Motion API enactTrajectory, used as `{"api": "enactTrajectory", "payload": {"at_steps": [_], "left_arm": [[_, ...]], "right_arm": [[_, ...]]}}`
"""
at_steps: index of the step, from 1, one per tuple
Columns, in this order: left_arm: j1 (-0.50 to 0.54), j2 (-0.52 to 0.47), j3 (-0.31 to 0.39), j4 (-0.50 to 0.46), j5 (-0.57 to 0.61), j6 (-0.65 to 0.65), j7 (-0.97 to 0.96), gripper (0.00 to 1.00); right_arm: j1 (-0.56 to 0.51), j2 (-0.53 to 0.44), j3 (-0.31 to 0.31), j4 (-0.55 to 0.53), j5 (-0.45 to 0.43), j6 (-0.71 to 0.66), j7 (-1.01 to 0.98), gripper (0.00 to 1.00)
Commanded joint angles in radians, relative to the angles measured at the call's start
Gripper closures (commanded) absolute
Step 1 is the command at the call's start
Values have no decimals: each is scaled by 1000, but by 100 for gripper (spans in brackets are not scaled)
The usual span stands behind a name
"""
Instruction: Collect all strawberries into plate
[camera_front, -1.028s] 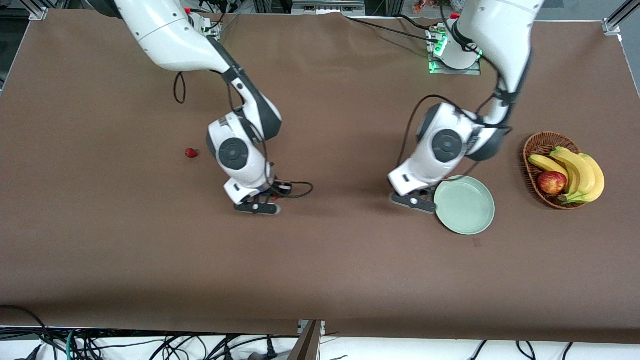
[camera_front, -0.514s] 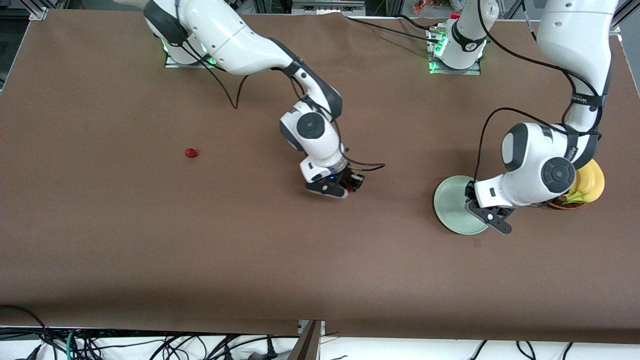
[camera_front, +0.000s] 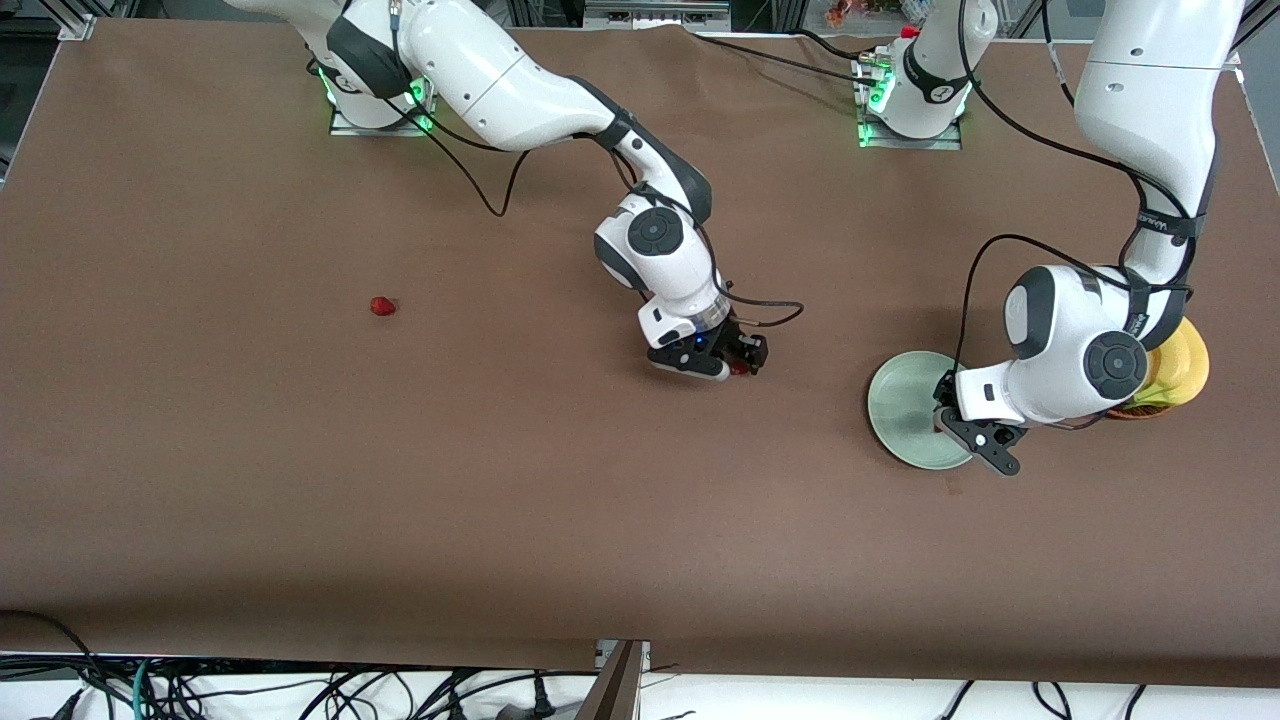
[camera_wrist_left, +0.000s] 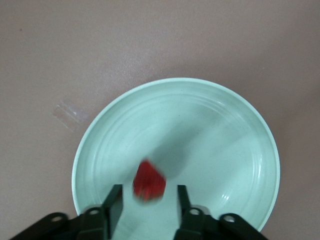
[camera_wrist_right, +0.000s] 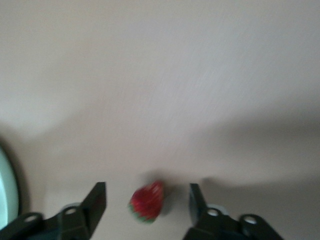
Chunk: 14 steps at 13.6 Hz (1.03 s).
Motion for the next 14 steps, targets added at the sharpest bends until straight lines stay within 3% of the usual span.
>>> {"api": "enactTrajectory", "payload": {"at_steps": [1,3,7,11,14], "left_arm": [[-6,-38,-14,5,-16,-17,6,0],[-16,-62,-78,4,-16,-62,-97,0],[-32,-54,-236,4,-13,-63,-484,0],[-189,16,-251,-7,1,83,-820,0],[-251,70,-248,-13,67,182,-908,0]], "right_arm": [[-91,-92,0,-29,5,-180,-134,0],[-166,-196,-1,-149,0,-265,-281,0],[-317,-389,-3,-401,-9,-469,-542,0],[-469,-517,-30,-628,-11,-505,-858,0],[-524,-589,-101,-783,-12,-460,-1023,0]]}}
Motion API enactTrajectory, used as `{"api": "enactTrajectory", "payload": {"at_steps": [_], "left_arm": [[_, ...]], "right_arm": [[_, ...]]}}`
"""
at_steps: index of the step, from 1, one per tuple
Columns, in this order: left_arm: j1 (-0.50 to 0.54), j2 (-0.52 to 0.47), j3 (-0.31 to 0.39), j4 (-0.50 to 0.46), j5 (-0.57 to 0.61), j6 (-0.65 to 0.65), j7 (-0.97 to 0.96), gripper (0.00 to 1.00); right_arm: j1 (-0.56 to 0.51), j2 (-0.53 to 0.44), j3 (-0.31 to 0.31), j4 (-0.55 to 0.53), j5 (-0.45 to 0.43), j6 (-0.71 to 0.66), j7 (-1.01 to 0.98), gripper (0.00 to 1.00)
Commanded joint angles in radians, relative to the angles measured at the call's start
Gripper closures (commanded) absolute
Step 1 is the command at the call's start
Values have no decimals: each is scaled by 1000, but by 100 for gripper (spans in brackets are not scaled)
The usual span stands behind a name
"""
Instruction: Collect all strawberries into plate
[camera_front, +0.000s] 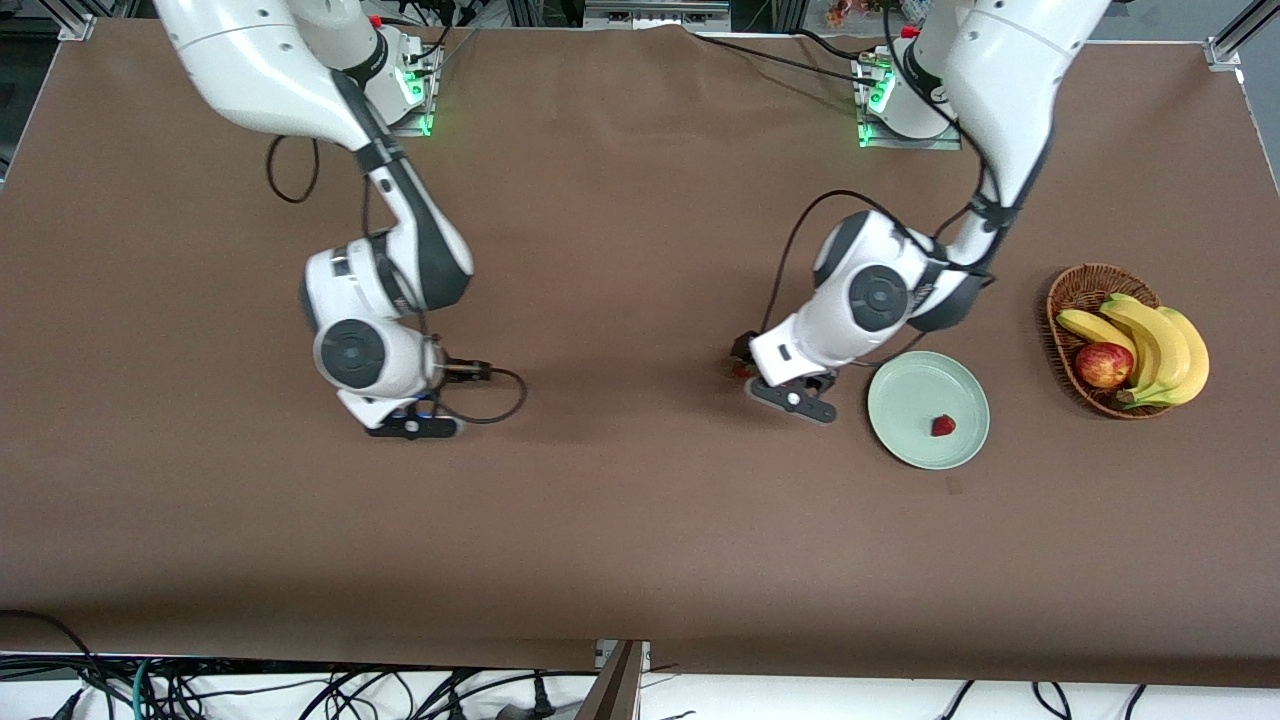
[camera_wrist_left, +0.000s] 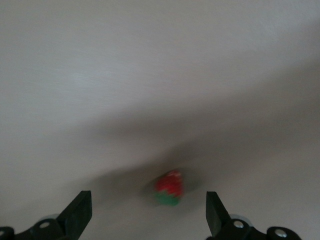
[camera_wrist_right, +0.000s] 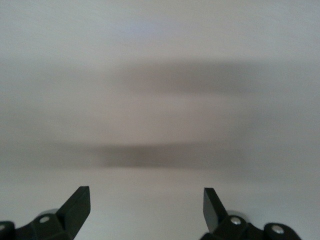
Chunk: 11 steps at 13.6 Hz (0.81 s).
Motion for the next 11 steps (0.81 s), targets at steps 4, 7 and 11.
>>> {"api": "enactTrajectory", "payload": {"at_steps": [4,7,11], "left_arm": [[-28,72,9,-2,229,86,-149,26],[-30,74,9,-5,231,86,-169,70],[-21,54,9,-2,233,69,-159,100]], "right_arm": [[-28,-139,-73,-344,-7,200,-145,0],[-28,-167,-77,-408,-7,203,-146,0],[-31,-180,-96,-468,-5,208,-210,0]]}}
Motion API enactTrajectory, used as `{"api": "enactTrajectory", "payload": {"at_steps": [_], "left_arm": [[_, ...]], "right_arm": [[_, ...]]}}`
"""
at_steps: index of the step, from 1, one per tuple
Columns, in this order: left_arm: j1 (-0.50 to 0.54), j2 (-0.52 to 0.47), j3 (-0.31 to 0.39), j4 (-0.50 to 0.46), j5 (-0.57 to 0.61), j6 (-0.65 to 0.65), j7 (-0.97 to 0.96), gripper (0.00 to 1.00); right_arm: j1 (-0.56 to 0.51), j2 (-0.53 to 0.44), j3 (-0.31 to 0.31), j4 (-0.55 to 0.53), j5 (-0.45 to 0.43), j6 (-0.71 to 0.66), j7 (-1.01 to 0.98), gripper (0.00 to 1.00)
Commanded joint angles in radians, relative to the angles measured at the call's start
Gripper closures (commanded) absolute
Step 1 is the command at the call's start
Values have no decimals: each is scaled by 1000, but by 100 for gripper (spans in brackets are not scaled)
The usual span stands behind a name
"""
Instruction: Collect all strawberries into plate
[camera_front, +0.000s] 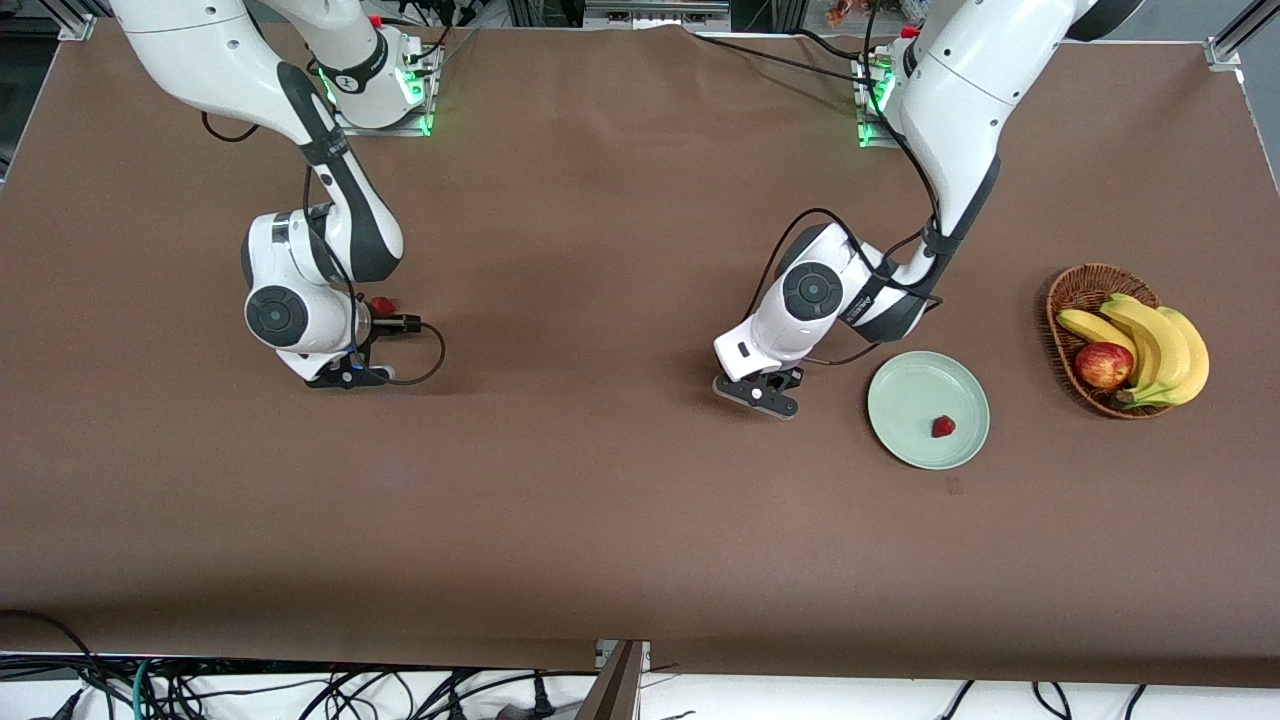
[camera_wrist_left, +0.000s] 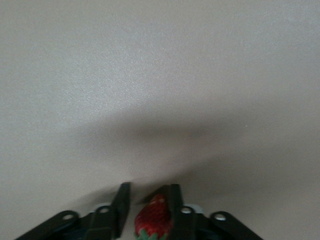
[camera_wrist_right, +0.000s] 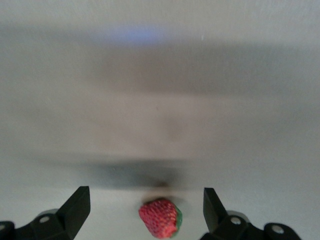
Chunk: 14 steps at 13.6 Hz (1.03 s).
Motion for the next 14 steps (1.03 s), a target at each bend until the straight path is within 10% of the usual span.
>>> {"api": "enactTrajectory", "payload": {"at_steps": [1,7,12,14], "left_arm": [[15,-45,3,7,31,-45,-3,100],[201,-111,-6,105,29,-338,433,100],[387,-99,-3,93,31,-333,773,100],[390,-89,-5,88,29,-326,772,81]], "right_arm": [[1,-51,-22,-73,-3,20,-58,0],[-1,-43,-22,-85,0,32,-58,55],[-2,-34,-22,-79,3,38,-58,77],[-1,-26,-5,-24,17,37,-37,80]]}}
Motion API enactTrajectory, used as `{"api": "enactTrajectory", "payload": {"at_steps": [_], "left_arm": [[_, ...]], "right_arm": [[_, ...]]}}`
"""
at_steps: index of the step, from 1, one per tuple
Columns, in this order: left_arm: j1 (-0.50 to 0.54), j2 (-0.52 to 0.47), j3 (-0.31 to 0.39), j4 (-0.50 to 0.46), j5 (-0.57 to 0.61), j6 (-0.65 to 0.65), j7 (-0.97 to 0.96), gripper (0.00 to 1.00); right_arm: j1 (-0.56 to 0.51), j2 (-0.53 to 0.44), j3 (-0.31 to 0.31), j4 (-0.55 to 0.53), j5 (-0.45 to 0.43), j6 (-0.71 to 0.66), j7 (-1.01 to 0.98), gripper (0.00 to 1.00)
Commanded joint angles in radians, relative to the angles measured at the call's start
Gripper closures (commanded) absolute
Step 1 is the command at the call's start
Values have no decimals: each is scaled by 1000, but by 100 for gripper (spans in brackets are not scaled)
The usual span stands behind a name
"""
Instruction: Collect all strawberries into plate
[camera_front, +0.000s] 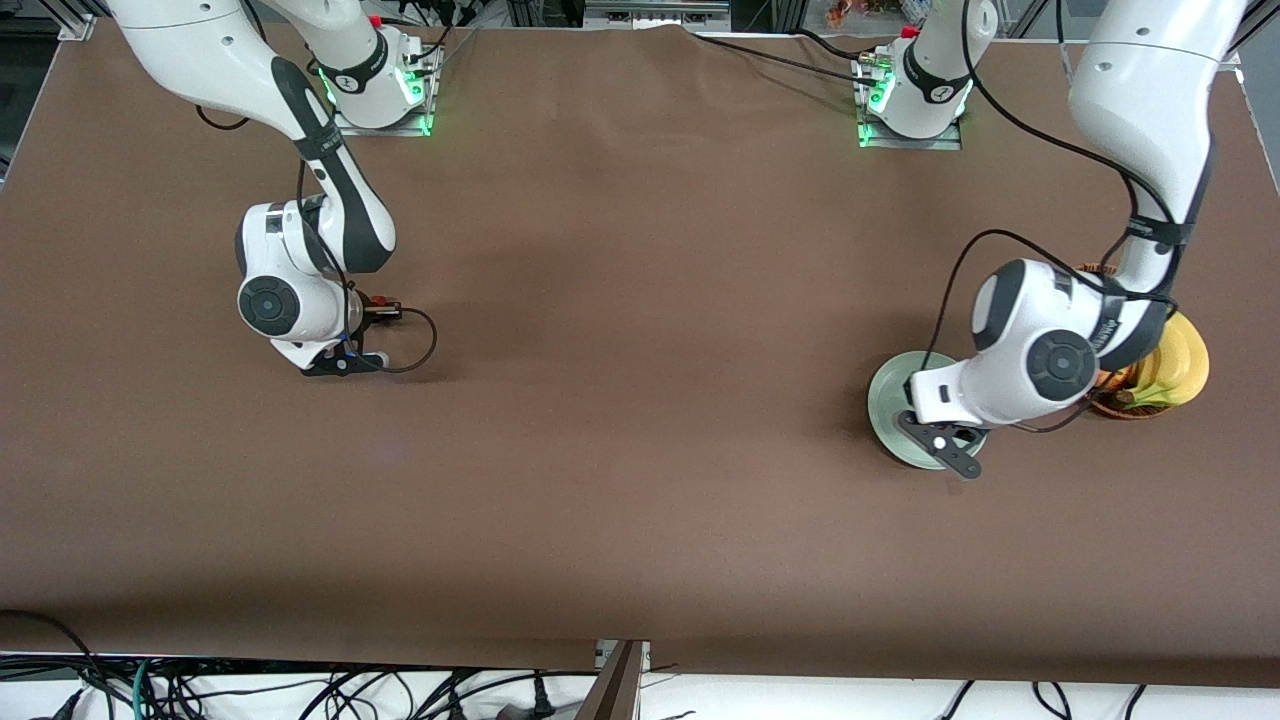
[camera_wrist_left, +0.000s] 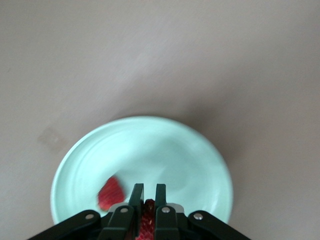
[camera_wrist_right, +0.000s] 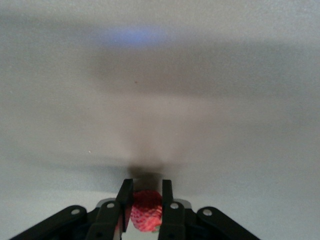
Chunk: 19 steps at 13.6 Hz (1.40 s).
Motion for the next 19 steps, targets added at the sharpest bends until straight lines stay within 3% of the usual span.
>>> {"api": "enactTrajectory", "payload": {"at_steps": [1,2,5,6,8,11,13,19], "left_arm": [[0,6,-16,-5,23,2,8,28],[3,6,-18,-5,25,0,9,0],[-1,3,-18,-4,25,-3,8,0],[-1,1,-18,-1,25,-6,12,0],[2,-9,-19,5,25,-9,15,0],[11,-31,-9,7,26,-12,17,0],[32,-31,-12,7,26,-12,36,0],[32,-28,-12,4,26,-12,41,0]], "right_arm": [[-1,4,45,86,27,-3,10,80],[5,31,74,148,59,-5,65,80],[35,117,151,301,63,-1,269,80],[42,116,151,298,57,-5,265,62],[26,93,108,232,46,-22,85,1],[24,47,22,123,46,-22,-94,0],[22,24,-4,71,46,-22,-137,0],[21,-16,-10,-33,44,-14,-140,1]]}}
